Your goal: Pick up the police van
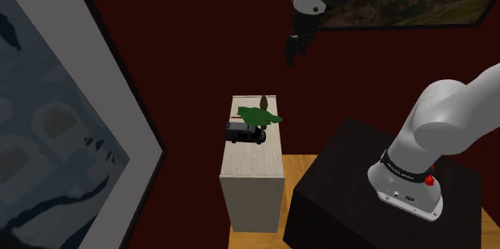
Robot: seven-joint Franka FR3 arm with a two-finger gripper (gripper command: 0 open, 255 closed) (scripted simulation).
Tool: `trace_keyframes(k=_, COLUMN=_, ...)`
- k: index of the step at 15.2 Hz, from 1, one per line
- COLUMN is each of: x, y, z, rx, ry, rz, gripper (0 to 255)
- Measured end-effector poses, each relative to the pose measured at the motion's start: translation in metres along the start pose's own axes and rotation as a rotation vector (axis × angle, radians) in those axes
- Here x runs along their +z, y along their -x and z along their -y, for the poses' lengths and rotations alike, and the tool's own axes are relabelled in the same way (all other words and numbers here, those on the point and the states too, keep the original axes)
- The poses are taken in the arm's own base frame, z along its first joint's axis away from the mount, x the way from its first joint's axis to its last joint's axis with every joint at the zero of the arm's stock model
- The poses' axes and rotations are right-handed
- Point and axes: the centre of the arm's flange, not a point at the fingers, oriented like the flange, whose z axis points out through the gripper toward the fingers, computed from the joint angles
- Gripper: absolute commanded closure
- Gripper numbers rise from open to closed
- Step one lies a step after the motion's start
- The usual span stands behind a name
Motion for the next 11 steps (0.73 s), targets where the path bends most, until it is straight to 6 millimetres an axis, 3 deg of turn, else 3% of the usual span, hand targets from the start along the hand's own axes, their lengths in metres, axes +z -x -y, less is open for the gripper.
trace_keyframes(k=11, x=0.121, y=-0.078, z=0.014, rx=-0.182, ry=-0.001, rz=0.042, gripper=0)
